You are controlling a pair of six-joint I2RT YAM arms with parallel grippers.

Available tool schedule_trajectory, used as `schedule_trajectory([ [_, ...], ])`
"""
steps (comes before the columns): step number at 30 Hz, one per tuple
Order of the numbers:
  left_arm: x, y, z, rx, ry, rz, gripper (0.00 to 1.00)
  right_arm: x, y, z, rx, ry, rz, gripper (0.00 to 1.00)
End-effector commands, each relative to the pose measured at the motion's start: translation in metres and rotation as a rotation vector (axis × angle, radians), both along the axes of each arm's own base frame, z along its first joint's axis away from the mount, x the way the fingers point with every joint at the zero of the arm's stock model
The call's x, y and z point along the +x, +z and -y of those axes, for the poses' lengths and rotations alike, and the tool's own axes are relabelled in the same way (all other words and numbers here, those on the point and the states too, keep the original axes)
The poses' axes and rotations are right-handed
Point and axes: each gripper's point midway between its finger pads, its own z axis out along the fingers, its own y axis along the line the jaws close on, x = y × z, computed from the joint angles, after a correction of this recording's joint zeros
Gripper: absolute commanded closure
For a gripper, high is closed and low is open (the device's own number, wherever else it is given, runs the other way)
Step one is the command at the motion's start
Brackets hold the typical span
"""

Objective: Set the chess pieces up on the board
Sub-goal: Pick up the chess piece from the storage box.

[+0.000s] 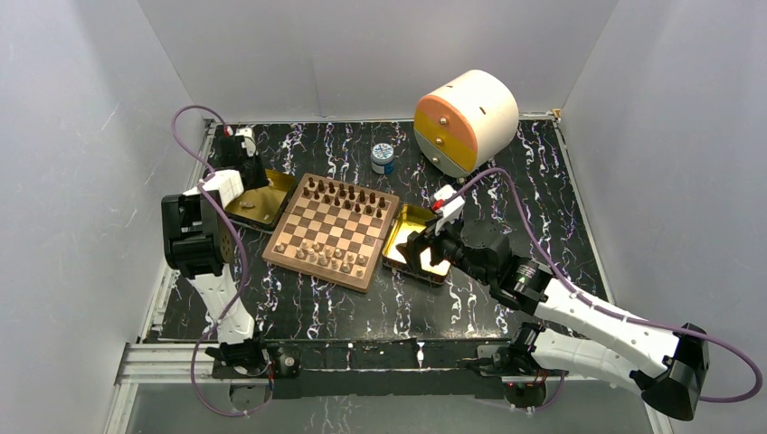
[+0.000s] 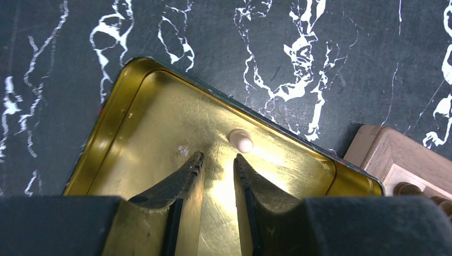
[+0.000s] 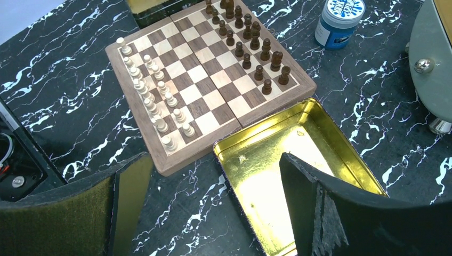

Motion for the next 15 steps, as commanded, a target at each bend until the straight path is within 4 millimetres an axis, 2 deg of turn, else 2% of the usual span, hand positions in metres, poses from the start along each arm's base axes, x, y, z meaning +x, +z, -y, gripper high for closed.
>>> schedule_trajectory([
  [1, 0.018, 0.012, 0.015, -0.046, -0.108, 0.058, 0.75, 0.008, 0.038, -0.006, 0.069, -0.011, 0.075, 0.01],
  [5, 0.014, 0.002, 0.019, -0.06, -0.127, 0.042, 0.75, 0.009, 0.034, -0.011, 0.06, 0.001, 0.068, 0.01],
  [15, 0.018, -0.001, 0.016, -0.042, -0.129, 0.043, 0.71, 0.009, 0.032, -0.011, 0.058, 0.005, 0.072, 0.01],
])
